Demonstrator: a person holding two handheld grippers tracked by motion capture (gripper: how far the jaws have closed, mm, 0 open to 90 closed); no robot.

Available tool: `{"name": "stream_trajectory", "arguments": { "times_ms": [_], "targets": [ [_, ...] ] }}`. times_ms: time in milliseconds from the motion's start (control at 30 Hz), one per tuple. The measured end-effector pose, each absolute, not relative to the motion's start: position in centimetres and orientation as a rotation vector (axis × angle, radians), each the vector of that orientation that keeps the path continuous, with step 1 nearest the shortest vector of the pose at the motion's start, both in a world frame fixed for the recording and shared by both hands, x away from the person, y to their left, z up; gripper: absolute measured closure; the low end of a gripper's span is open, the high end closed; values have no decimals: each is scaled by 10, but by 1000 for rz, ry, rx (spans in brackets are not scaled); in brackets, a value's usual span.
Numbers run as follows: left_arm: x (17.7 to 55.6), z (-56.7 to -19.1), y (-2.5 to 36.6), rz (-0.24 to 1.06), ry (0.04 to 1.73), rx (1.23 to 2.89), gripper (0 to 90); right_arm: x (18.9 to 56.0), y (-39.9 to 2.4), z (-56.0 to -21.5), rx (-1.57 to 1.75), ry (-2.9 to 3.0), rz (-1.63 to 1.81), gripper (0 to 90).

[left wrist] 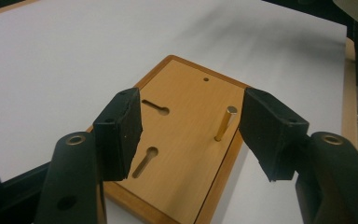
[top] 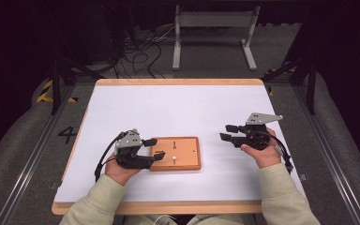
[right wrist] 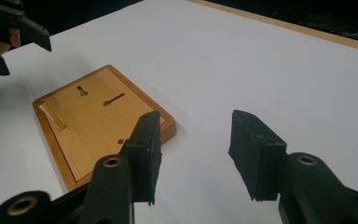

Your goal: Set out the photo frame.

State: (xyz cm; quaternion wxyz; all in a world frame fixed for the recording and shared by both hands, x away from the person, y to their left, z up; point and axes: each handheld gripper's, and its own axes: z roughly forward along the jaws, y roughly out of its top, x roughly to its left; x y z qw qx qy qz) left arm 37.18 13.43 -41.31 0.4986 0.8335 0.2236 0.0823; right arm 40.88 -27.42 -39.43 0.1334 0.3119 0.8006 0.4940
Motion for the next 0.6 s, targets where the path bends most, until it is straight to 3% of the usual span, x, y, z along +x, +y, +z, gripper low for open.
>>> {"name": "stream_trajectory", "arguments": {
  "times_ms": [233,400,600],
  "targets": [
    [375,-415,120,79,536,2067,423,406,-281,-396,919,2300,1437,513],
    [377,-421,110,64,523,2093,431,404,-286,-397,937,2289,1439,512],
    [380,-429,97,64,516,2140,518,402,-289,-398,952,2285,1433,510]
  ]
}}
